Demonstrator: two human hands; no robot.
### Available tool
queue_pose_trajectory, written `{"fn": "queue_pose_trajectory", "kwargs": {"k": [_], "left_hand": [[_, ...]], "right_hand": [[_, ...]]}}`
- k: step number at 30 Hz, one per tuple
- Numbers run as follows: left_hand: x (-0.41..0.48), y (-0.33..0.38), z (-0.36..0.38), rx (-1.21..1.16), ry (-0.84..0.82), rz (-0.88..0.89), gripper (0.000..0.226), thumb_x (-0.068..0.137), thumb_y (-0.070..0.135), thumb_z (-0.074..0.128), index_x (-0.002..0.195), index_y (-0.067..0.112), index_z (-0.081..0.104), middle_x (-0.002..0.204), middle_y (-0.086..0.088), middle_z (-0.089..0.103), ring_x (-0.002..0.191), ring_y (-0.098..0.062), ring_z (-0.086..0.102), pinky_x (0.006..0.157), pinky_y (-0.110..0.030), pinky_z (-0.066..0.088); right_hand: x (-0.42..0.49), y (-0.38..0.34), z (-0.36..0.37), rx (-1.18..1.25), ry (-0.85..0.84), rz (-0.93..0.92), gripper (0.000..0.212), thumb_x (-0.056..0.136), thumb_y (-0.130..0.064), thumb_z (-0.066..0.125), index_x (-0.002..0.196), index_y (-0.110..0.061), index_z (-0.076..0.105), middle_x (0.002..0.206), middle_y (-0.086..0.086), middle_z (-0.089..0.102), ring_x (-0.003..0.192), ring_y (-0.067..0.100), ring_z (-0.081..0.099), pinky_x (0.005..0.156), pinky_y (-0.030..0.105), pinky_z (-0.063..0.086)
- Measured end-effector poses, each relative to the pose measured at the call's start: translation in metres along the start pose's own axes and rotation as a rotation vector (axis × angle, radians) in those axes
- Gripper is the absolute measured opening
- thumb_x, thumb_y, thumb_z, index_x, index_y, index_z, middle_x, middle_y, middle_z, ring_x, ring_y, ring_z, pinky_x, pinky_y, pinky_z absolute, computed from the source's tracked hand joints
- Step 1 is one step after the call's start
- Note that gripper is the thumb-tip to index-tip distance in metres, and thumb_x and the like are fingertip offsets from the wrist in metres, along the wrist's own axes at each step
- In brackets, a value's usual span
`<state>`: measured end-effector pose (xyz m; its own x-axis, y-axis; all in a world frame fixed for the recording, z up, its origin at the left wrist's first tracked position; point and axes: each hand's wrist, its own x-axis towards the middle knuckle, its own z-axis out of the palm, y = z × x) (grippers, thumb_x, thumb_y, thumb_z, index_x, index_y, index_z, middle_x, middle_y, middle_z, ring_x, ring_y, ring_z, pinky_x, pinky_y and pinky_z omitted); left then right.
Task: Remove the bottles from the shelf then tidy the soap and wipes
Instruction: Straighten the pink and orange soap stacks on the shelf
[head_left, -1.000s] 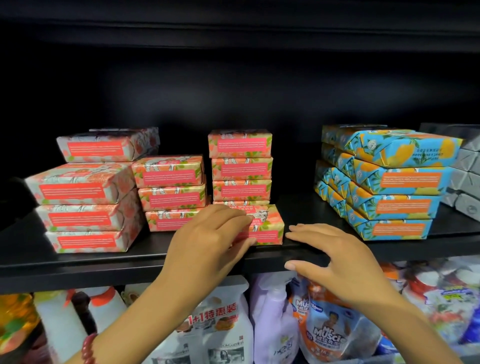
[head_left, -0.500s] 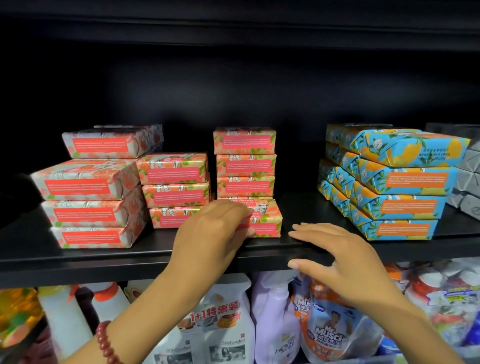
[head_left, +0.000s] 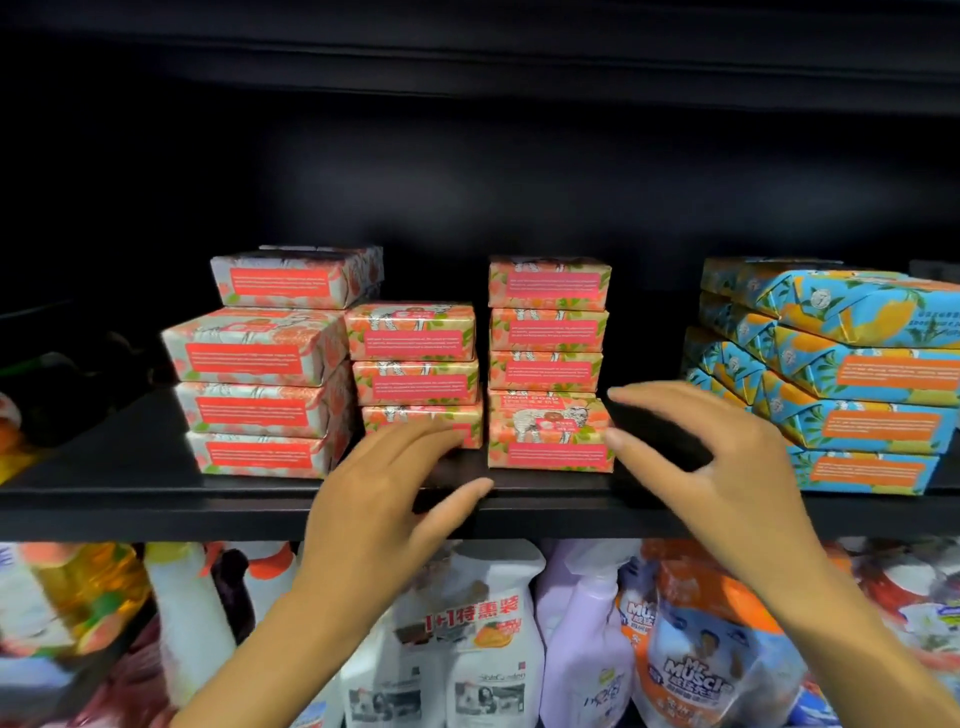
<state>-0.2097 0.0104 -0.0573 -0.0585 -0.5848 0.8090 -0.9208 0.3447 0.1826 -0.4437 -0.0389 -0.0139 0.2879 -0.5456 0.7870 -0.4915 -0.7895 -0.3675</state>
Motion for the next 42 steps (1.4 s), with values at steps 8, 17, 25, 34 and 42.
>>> {"fn": "queue_pose_trajectory", "kwargs": {"k": [8, 17, 25, 34, 42], "left_hand": [[-0.023, -0.02, -0.017, 0.059, -0.016, -0.022, 0.047, 0.083, 0.055, 0.05, 0.094, 0.017, 0.074, 0.092, 0.005, 0.073, 0.092, -0.008, 0.057, 0.085, -0.021, 0.04], [-0.021, -0.021, -0.02, -0.016, -0.075, -0.082, 0.048, 0.078, 0.059, 0.053, 0.095, 0.02, 0.076, 0.093, 0.01, 0.073, 0.089, -0.005, 0.066, 0.077, -0.016, 0.049], [-0.021, -0.02, -0.021, -0.021, -0.106, -0.083, 0.047, 0.078, 0.059, 0.054, 0.094, 0.02, 0.076, 0.092, 0.01, 0.074, 0.087, -0.005, 0.066, 0.076, -0.016, 0.049], [-0.017, -0.018, -0.027, -0.004, -0.198, -0.096, 0.049, 0.077, 0.06, 0.053, 0.096, 0.02, 0.076, 0.093, 0.01, 0.074, 0.087, -0.007, 0.068, 0.074, -0.018, 0.051], [0.033, -0.005, -0.043, -0.037, -0.044, -0.034, 0.052, 0.078, 0.051, 0.061, 0.117, 0.017, 0.067, 0.107, 0.001, 0.071, 0.098, -0.016, 0.065, 0.083, -0.024, 0.049]], "right_hand": [[0.077, -0.051, 0.063, -0.086, -0.251, -0.148, 0.053, 0.086, -0.035, 0.065, 0.134, -0.019, 0.05, 0.135, -0.009, 0.05, 0.121, -0.001, 0.04, 0.101, 0.009, 0.028], [0.096, -0.054, 0.088, -0.314, -0.319, -0.225, 0.052, 0.086, -0.036, 0.064, 0.131, -0.018, 0.046, 0.13, -0.001, 0.049, 0.122, 0.016, 0.04, 0.097, 0.029, 0.035], [0.106, -0.068, 0.087, -0.533, -0.425, -0.304, 0.048, 0.091, -0.051, 0.049, 0.118, -0.015, 0.034, 0.094, 0.003, 0.046, 0.092, 0.019, 0.042, 0.07, 0.028, 0.031], [0.093, -0.065, 0.072, -0.308, -0.384, -0.212, 0.074, 0.081, -0.05, 0.063, 0.14, -0.013, 0.037, 0.129, 0.003, 0.043, 0.119, 0.014, 0.032, 0.091, 0.021, 0.028], [0.049, -0.02, 0.02, -0.146, -0.072, -0.097, 0.075, 0.069, -0.064, 0.059, 0.127, -0.015, 0.055, 0.109, -0.01, 0.045, 0.103, 0.002, 0.038, 0.089, 0.0, 0.023]]}}
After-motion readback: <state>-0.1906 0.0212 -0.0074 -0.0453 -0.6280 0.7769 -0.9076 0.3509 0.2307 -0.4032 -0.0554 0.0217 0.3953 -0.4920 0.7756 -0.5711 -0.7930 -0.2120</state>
